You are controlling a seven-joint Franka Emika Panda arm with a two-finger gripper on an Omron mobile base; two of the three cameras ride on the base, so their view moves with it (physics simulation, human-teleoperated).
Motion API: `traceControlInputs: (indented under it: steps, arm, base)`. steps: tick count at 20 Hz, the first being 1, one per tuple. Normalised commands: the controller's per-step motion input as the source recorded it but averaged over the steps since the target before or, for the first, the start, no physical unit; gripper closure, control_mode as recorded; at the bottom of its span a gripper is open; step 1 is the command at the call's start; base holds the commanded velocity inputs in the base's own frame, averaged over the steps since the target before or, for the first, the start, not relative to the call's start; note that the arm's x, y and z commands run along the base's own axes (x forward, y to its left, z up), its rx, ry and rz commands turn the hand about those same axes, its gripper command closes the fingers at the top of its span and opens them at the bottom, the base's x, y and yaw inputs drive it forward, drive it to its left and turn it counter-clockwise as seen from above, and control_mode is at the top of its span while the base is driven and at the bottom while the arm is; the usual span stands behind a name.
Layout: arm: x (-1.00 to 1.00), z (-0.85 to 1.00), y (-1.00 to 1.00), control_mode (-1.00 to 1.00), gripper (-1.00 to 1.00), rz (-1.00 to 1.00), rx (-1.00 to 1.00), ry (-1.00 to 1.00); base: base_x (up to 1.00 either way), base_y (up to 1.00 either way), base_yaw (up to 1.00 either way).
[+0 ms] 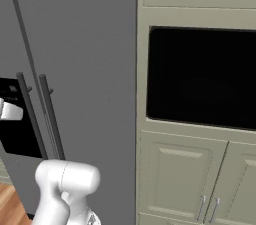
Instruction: Open the freezer door, pick up the ice cube tray from the freezer, and place it on the dining counter.
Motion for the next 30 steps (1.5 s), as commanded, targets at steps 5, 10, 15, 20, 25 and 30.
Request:
traceControlInputs:
  steps: [5, 10, 15, 20, 25, 30]
  arm:
    - [-0.01, 0.00, 0.83, -1.00, -1.00, -0.03, 0.07, -0.44]
    - [0.13, -0.08, 0.22, -1.00, -1.00, -0.02, 0.00, -0.24]
    - [0.44, -0.45, -0.12, -1.00, -1.00, 0.00, 0.00, -0.17]
    - [0.48, -0.54, -0.03, -1.00, -1.00, 0.00, 0.00, -0.28]
    - [0.39, -0.47, 0.00, -1.00, -1.00, 0.00, 0.00, -0.31]
    - [0.43, -0.29, -0.09, -1.00, -1.00, 0.00, 0.01, -0.17]
  base:
    - [0.00, 0.00, 0.00]
    - [0.00, 0.00, 0.00]
    - [0.00, 0.00, 0.00]
    - [0.00, 0.00, 0.00]
    - [0.00, 0.00, 0.00]
    - [0.00, 0.00, 0.00]
